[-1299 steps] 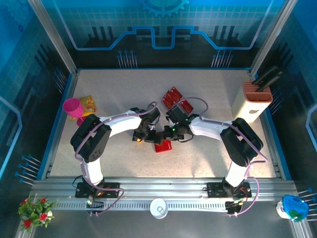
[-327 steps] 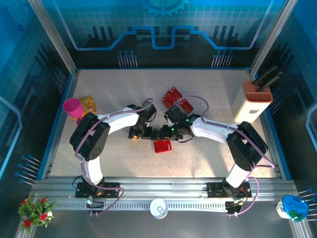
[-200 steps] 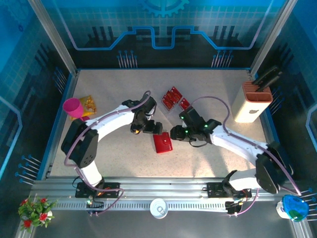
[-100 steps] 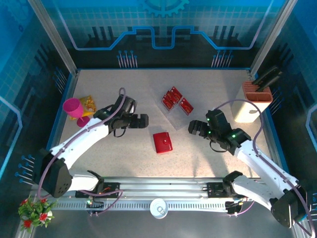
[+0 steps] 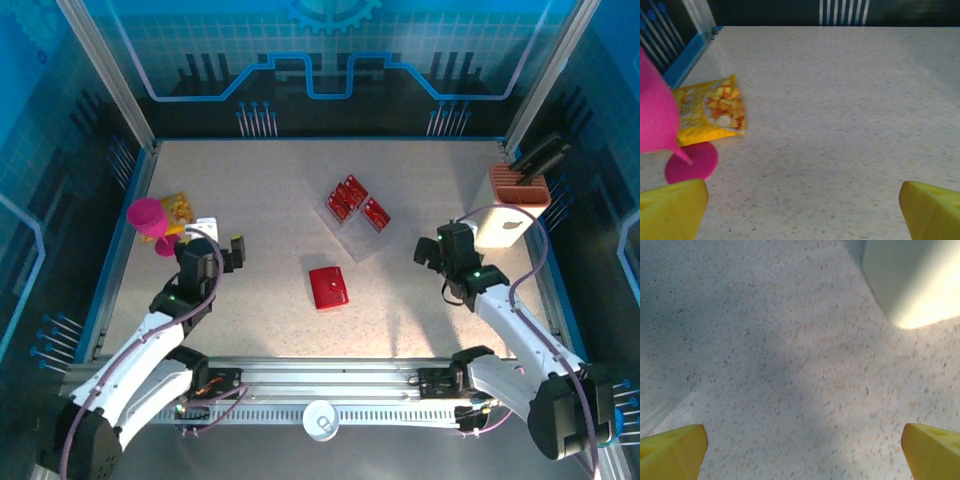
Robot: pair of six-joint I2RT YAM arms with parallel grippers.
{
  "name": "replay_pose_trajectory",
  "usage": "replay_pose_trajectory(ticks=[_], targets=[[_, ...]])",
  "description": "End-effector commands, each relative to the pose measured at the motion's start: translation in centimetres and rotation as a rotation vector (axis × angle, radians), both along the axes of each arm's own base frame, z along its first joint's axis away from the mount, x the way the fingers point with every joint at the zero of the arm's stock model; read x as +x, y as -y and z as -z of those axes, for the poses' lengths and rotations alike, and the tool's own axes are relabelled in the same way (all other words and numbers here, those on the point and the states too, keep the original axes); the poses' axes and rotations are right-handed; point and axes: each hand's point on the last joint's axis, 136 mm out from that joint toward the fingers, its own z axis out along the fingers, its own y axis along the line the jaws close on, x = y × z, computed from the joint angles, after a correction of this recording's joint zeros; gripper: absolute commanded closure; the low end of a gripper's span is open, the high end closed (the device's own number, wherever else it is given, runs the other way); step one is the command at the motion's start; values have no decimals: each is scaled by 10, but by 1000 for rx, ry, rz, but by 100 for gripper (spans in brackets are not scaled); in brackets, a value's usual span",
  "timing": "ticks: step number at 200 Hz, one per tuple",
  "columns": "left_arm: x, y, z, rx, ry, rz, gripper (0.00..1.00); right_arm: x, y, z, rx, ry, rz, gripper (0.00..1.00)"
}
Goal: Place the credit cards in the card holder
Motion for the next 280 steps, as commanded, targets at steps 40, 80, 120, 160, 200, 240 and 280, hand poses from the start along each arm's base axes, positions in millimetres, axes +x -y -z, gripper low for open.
replay_pose_trajectory(ticks=[40, 80, 120, 160, 200, 240, 280], targets=[[53, -19, 19, 0, 76, -22, 1, 36, 23, -14, -164, 162, -53, 0], [81, -21, 43, 10, 61, -14, 1, 48, 29, -12, -207, 213, -77, 0], [93, -23, 44, -48, 101, -4, 1, 64, 26, 1, -188, 294, -100, 0], [102, -15, 60, -85, 90, 65, 1, 90, 15, 1, -190, 381, -180, 0], [100, 2, 68, -123, 95, 197, 1, 105, 5, 19, -186, 417, -285, 0], [101, 2, 68, -131, 99, 208, 1, 106, -4, 25, -155, 422, -353, 0], [102, -3, 67, -123, 103, 178, 1, 107, -4, 25, -159, 423, -349, 0]])
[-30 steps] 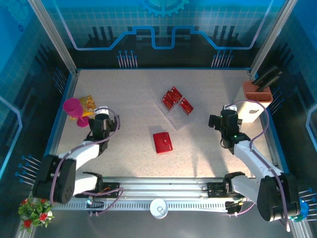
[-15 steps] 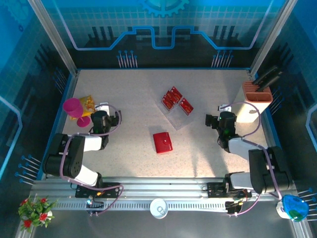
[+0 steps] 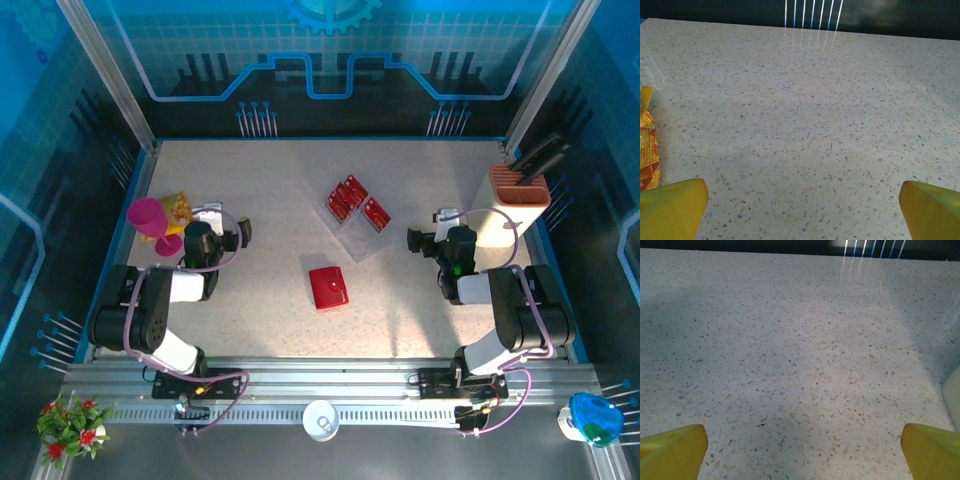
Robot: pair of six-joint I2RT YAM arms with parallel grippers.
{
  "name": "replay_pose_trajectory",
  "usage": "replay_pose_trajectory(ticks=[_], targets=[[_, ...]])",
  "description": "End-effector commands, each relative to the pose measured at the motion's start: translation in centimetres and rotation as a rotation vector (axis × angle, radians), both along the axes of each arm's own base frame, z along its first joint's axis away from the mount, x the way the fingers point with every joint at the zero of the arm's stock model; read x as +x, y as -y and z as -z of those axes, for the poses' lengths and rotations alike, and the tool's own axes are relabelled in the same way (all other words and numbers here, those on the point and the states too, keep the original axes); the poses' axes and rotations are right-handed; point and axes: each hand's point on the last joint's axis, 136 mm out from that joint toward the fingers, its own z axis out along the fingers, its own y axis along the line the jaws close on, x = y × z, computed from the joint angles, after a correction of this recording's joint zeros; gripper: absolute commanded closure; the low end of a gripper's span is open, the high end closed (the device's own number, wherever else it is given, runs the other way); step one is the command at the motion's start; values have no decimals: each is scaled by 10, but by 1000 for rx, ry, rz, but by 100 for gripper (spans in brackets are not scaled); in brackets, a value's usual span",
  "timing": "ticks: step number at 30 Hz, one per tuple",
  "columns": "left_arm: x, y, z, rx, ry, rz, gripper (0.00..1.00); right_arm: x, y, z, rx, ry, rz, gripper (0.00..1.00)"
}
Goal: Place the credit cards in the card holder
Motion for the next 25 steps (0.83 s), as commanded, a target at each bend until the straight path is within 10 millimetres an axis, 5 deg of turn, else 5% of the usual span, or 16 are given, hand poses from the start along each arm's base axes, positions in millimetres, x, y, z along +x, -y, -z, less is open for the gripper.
replay_pose_trajectory(ticks=[1, 25], targets=[[-1, -3, 1, 8, 14, 3, 1, 10, 1, -19, -6, 71, -15, 0], [-1, -2, 1, 11, 17, 4, 1, 11, -3, -19, -49, 70, -6, 0]])
